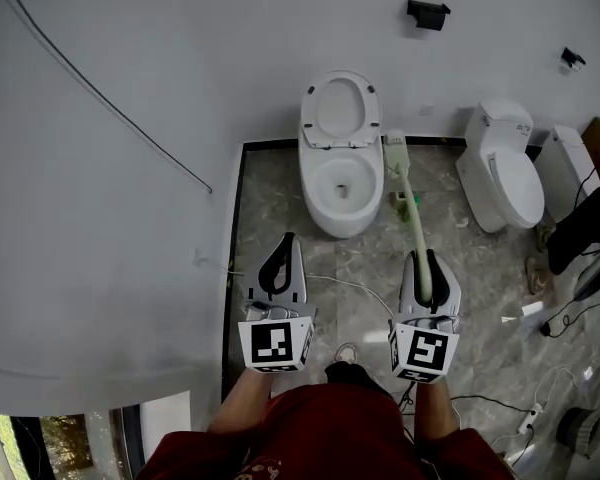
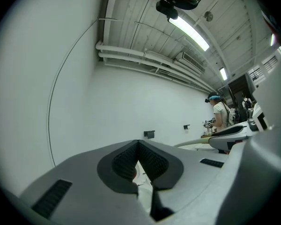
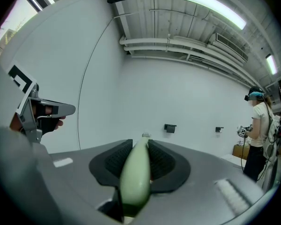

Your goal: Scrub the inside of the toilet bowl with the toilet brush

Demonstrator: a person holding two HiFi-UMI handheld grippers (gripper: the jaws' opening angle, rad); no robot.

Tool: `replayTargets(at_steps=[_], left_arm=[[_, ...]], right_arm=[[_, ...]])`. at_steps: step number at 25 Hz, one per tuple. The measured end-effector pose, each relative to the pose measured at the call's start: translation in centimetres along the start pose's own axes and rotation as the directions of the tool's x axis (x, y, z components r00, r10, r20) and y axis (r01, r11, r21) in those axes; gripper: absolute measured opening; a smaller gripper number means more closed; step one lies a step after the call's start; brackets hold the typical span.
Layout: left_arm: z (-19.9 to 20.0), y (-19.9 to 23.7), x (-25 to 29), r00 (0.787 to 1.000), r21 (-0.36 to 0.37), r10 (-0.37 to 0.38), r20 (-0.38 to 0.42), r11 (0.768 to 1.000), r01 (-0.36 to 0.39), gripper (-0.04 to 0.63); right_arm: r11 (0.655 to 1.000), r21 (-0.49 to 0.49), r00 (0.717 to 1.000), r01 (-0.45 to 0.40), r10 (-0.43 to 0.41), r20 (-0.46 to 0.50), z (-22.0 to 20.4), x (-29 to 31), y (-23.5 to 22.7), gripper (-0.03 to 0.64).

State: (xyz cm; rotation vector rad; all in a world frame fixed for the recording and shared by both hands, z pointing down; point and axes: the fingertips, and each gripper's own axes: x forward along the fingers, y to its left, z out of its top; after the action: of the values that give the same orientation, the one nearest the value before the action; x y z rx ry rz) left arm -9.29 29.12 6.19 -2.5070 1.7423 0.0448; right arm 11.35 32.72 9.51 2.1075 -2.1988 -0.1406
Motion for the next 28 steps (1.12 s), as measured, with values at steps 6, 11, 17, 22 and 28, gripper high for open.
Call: replayTargets(at_steps=[6, 11, 17, 22, 28], left_arm=[[-1.2, -1.0, 6.5, 1.000, 0.013, 0.017, -0.012, 1.000, -0.017, 0.005], [-1.8, -1.8, 10.1, 0.999, 0.013, 0.026, -0.035, 1.000, -0.025, 0.005], [-2.8, -0.2, 14.2, 0.999, 0.000, 0.034, -0.014, 0.999, -0.034, 0.005], [-4.5, 2.7, 19.7, 1.000, -0.016, 0.009, -0.027, 1.000, -0.010, 0.005], [-6.0, 7.8, 27.4, 0.998, -0.053, -0.021, -0.060, 0.998, 0.018, 0.005]], right_arm=[[1.000, 0.016, 1.000, -0.009, 0.009, -0.001, -1.2, 5.8, -3.4, 0.115], [1.000, 0.015, 1.000, -0.025, 0.025, -0.008, -2.0, 8.9, -5.3, 0.115], [0.999, 0.022, 0.999, -0.048, 0.048, -0.013, -2.4, 13.6, -4.6, 0.115], [0.999, 0.000, 0.999, -0.044, 0.044, -0.031, -3.1, 19.4, -3.4, 0.115], [0.999, -0.013, 0.998, -0.030, 0.030, -0.051, -2.1, 28.3, -1.7, 0.115]])
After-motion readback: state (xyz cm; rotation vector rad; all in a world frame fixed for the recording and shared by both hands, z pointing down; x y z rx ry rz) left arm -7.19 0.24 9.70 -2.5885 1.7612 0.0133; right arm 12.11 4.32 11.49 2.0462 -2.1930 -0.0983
